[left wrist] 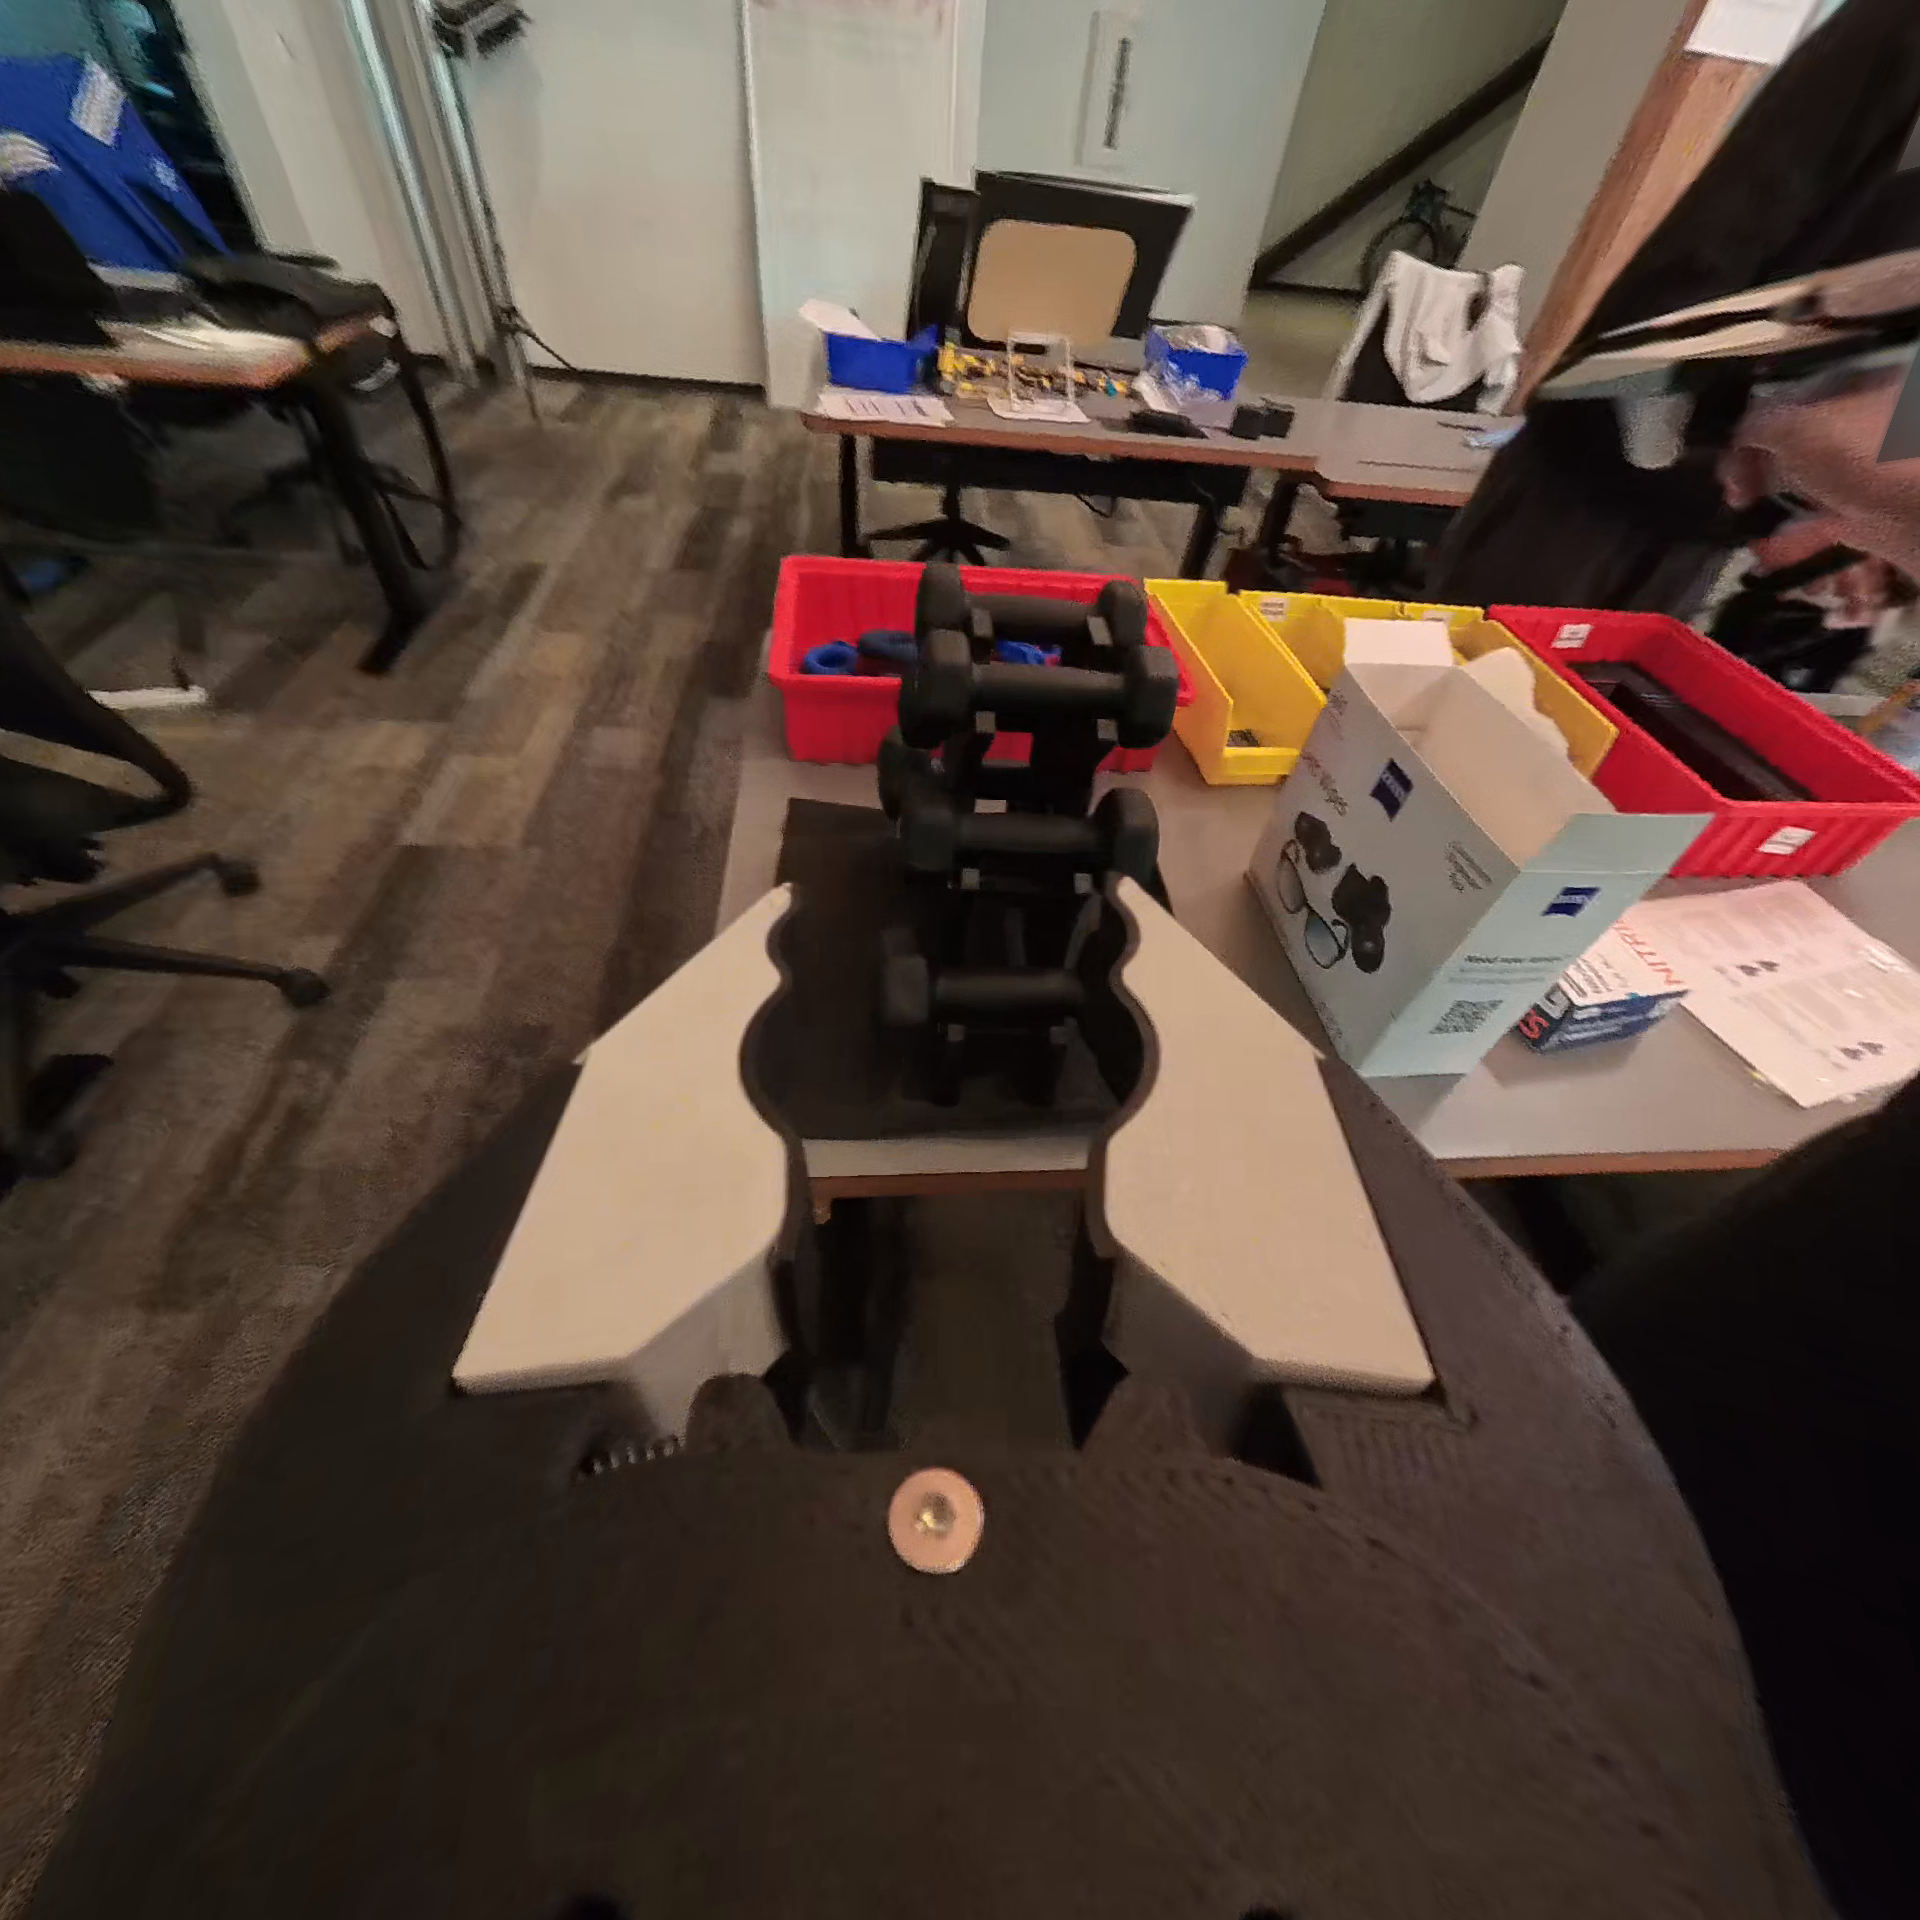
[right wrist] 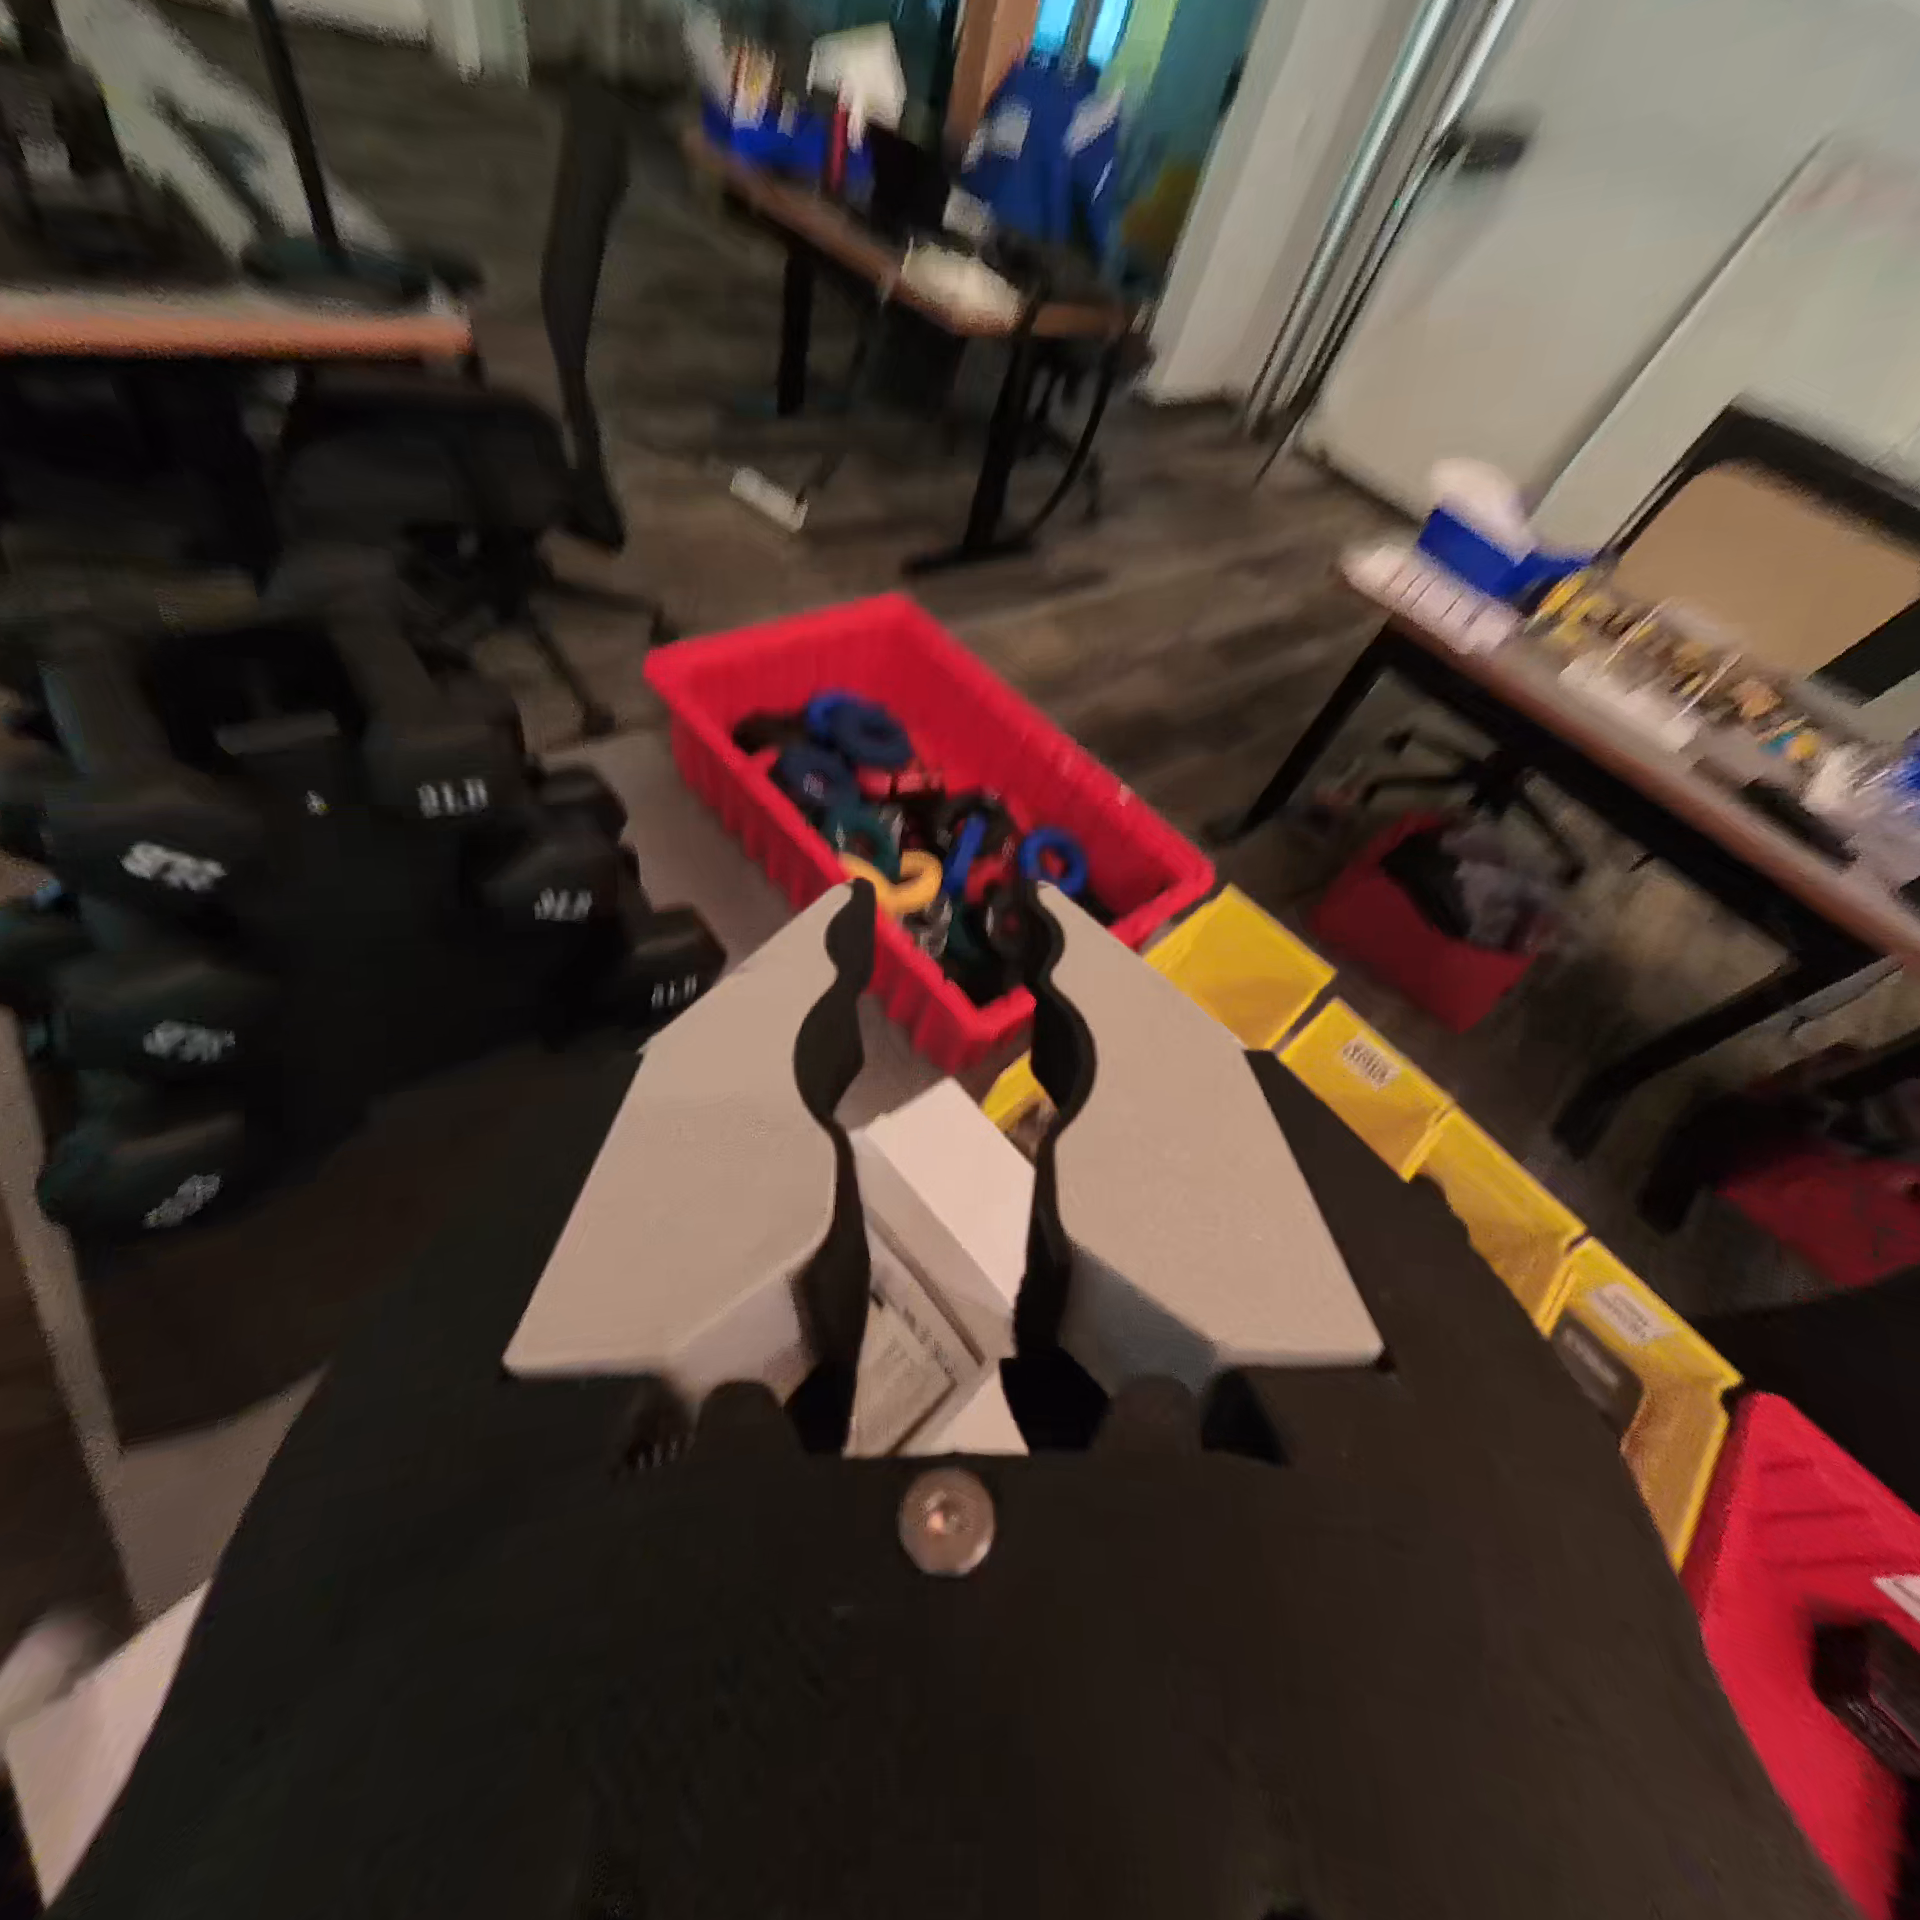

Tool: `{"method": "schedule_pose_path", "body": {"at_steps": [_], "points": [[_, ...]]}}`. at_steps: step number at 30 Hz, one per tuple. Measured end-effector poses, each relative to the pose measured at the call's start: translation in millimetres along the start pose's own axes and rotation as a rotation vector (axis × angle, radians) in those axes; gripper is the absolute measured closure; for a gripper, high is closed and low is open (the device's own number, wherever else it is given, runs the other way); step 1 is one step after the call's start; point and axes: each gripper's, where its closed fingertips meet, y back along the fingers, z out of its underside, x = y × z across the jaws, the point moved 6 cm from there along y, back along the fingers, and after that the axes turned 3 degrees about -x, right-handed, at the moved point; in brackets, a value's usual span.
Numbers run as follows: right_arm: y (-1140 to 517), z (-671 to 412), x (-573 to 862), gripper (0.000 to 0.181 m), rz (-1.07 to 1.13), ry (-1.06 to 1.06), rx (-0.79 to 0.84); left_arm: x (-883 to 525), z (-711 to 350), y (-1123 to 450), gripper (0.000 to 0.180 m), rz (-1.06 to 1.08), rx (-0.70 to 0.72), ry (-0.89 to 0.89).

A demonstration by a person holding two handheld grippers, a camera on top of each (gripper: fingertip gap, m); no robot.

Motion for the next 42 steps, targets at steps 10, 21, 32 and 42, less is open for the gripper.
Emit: {"method": "schedule_pose_path", "body": {"at_steps": [10,21,32,42], "points": [[-164.2,77.2,76.9,0.138,-0.284,0.169,-0.581,-51.1,-67.0,-72.5,0.130,0.219,0.014,-0.077],[-316.3,252.0,116.6,0.159,-0.147,-0.504,-1.122,-12.3,-128.2,-151.9,0.130,0.121,0.009,-0.037],[-325.2,269.2,97.1,0.143,-0.145,-0.446,-1.326,2.4,-151.6,-199.9,0.128,0.148,-0.073,-0.178],[-322.8,281.0,93.3,0.141,-0.017,-0.455,-1.421,-8.5,-160.9,-191.2,0.131,0.156,-0.019,-0.201]]}}
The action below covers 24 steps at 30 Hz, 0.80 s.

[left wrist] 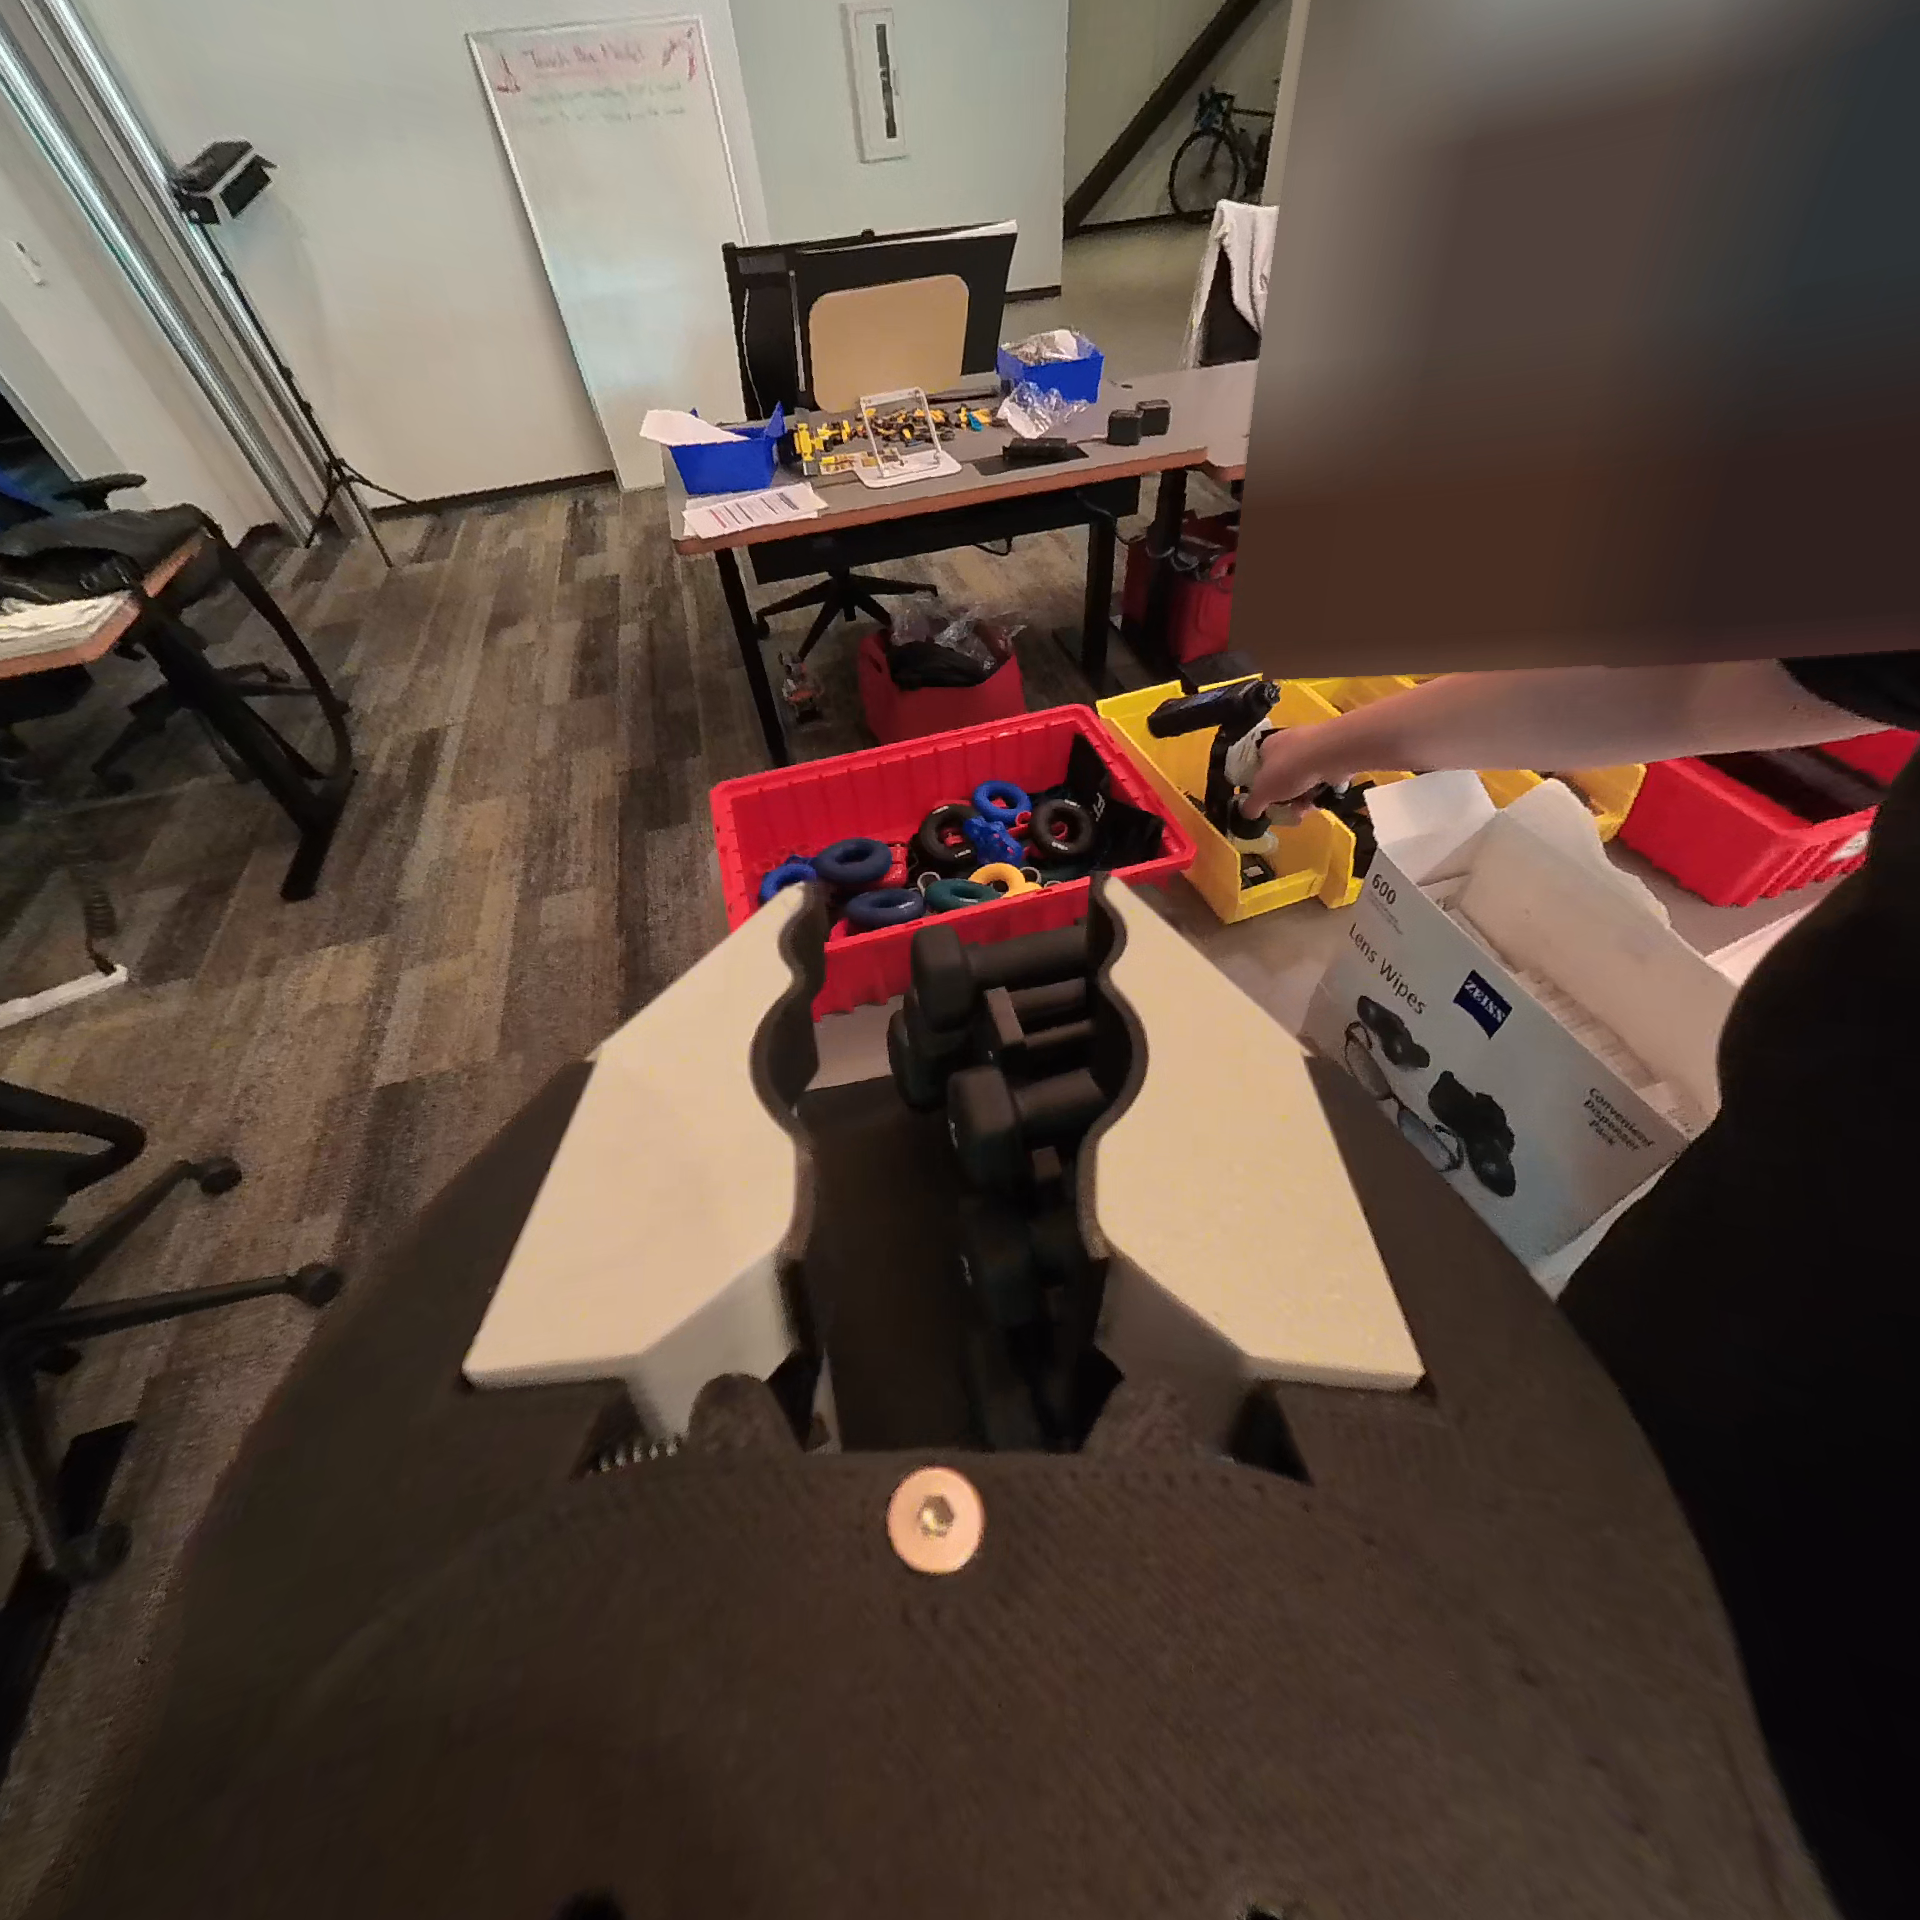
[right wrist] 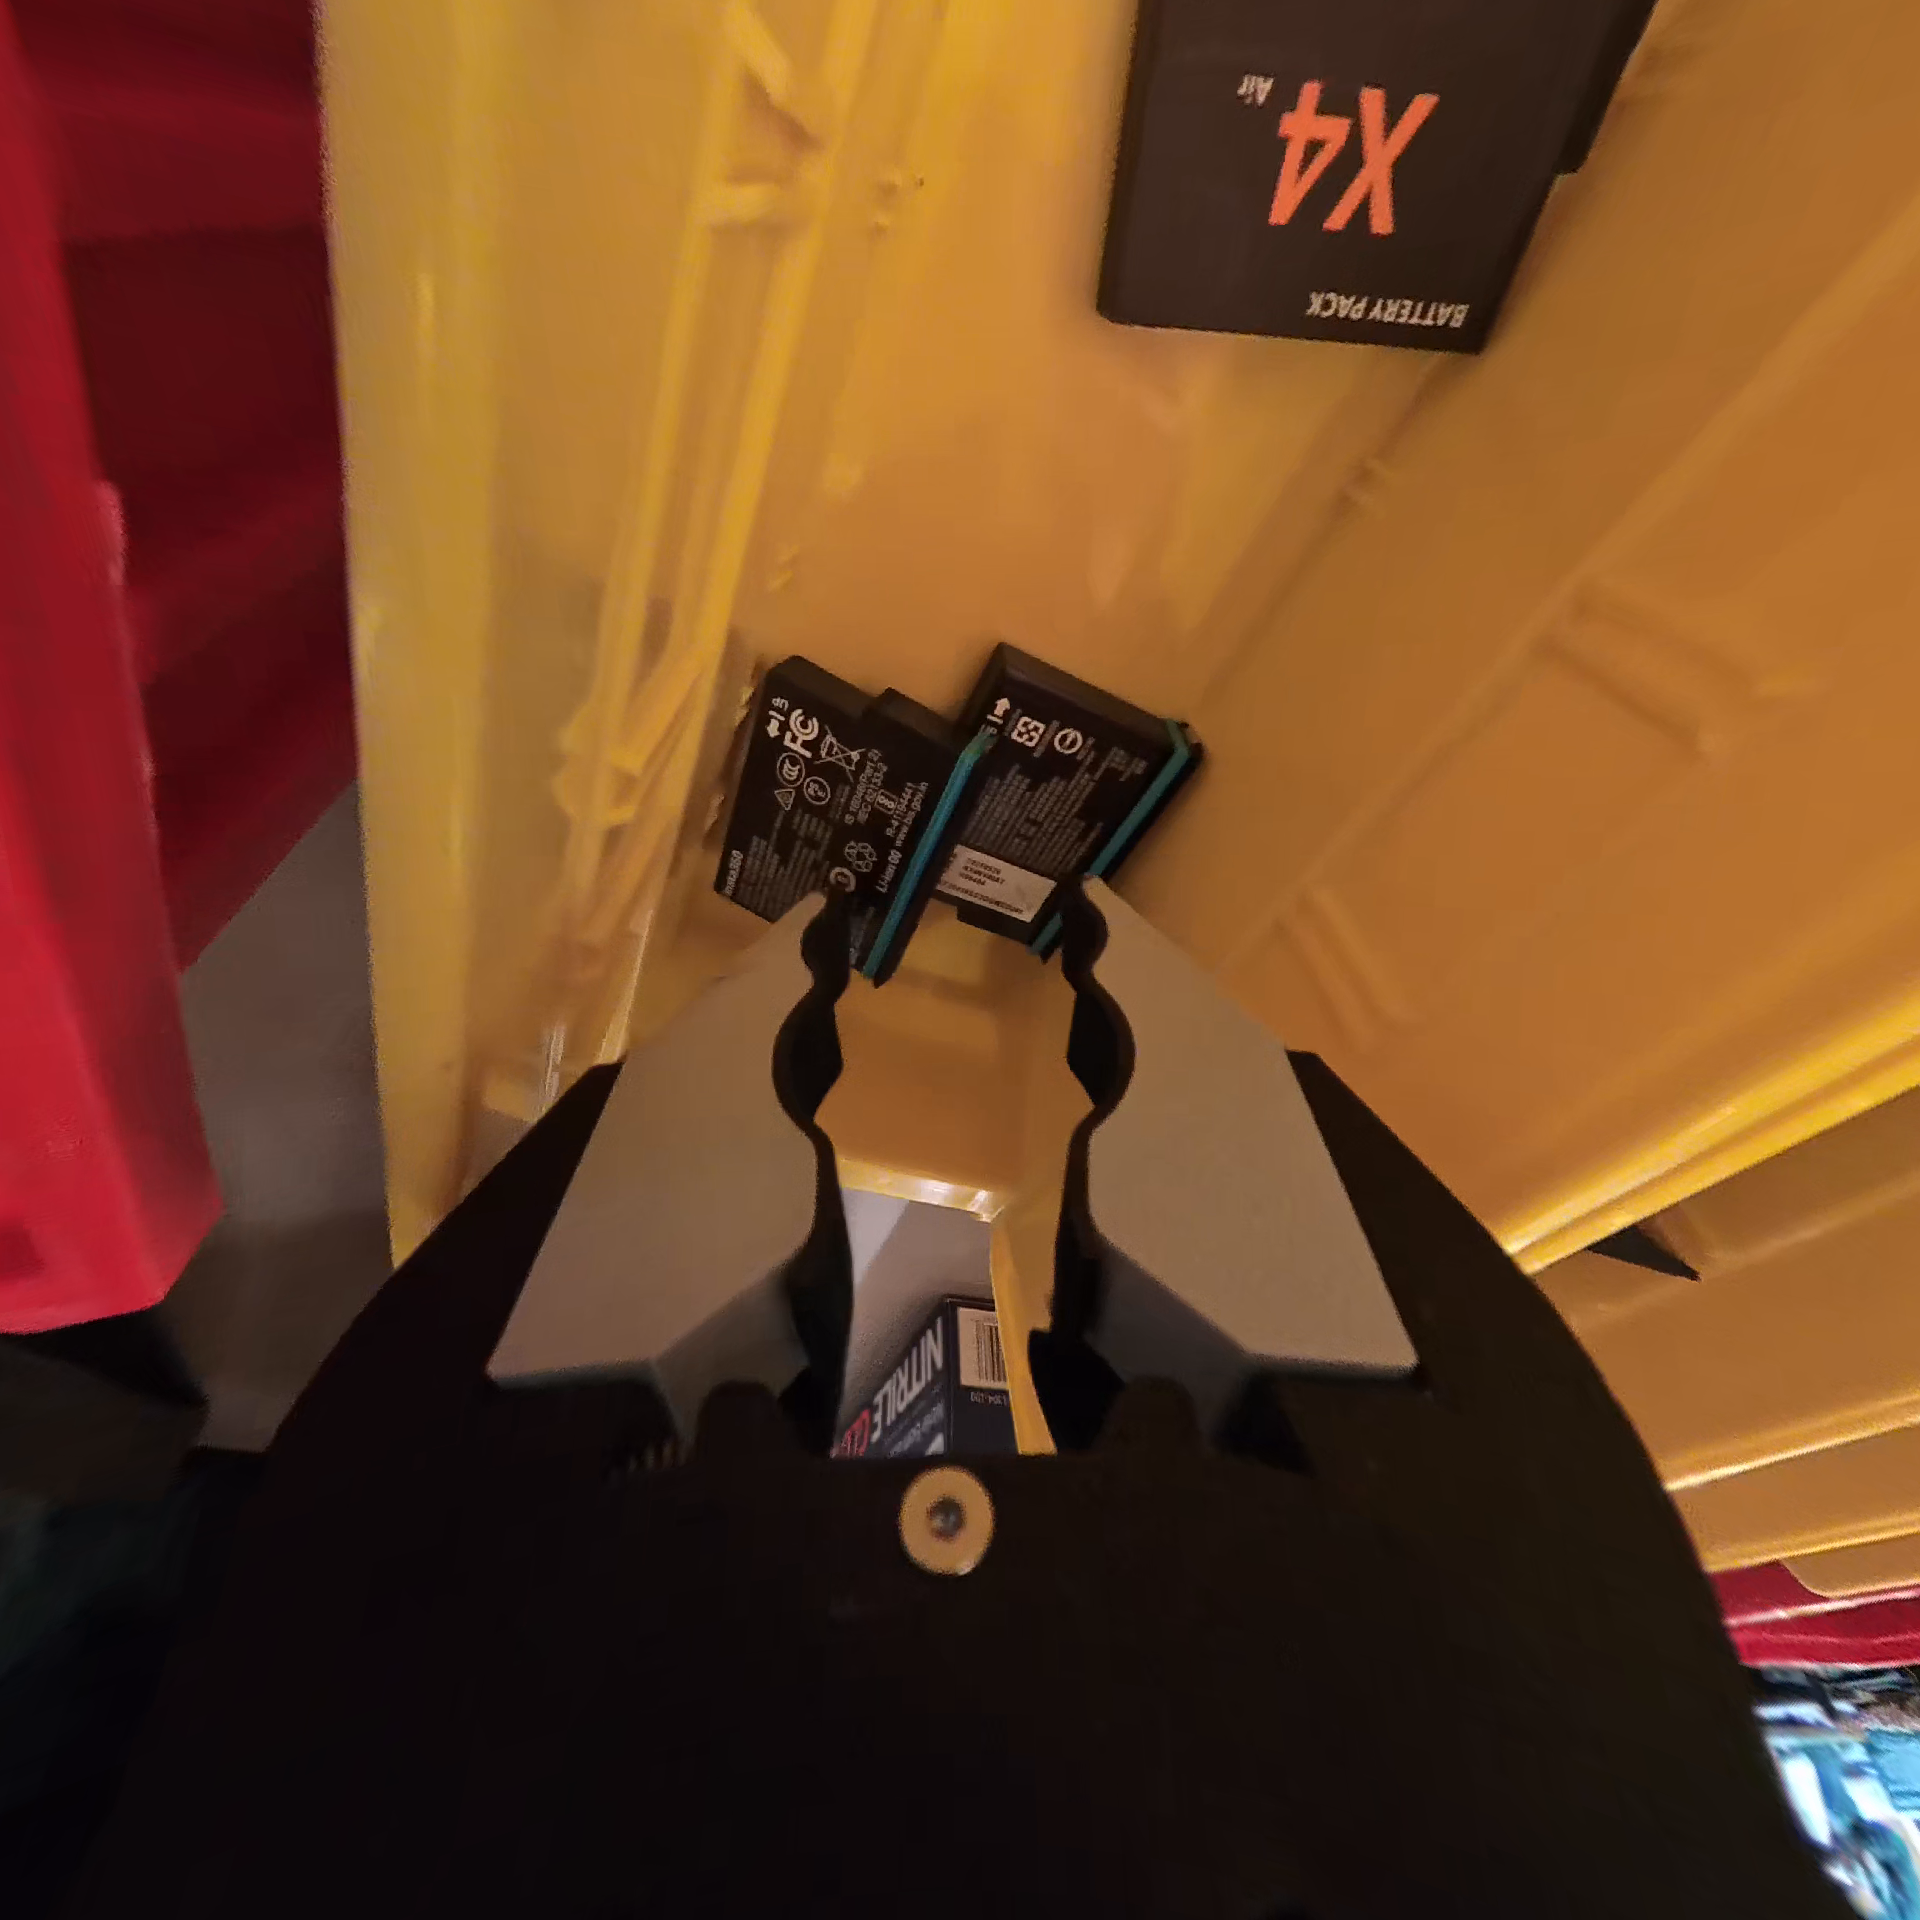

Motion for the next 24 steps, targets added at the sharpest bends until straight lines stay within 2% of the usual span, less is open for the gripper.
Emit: {"method": "schedule_pose_path", "body": {"at_steps": [3,6,9,12,15,18,20,22,24], "points": [[-0.3,0.7,-2.8,0.145,-0.058,0.008,-0.020,-4.6,6.0,4.4,0.131,-0.006,-0.008,0.006],[4.0,0.5,-8.0,0.161,-0.128,0.024,-0.017,-12.0,11.8,8.1,0.132,-0.022,-0.006,0.031],[7.2,0.4,-16.9,0.151,-0.241,-0.001,0.012,-17.5,13.5,10.7,0.133,-0.039,-0.001,0.042],[8.3,2.0,-18.8,0.152,-0.231,0.009,0.030,-18.2,15.0,13.7,0.133,-0.048,-0.013,0.030],[15.5,-0.1,-16.4,0.180,-0.182,0.049,0.089,-16.9,15.4,13.0,0.133,-0.053,-0.028,0.013],[32.5,-9.9,-28.6,0.181,-0.359,-0.015,0.201,-17.6,15.5,9.8,0.133,-0.062,-0.044,-0.004],[33.5,-10.4,-27.4,0.181,-0.362,-0.036,0.183,-17.2,16.4,10.0,0.133,-0.058,-0.048,-0.003],[33.1,-10.4,-20.9,0.177,-0.275,0.031,0.162,-16.6,18.7,11.1,0.133,-0.057,-0.054,-0.001],[37.3,-13.9,-19.6,0.171,-0.183,0.222,0.217,-15.0,20.0,12.7,0.133,-0.061,-0.060,-0.006]]}}
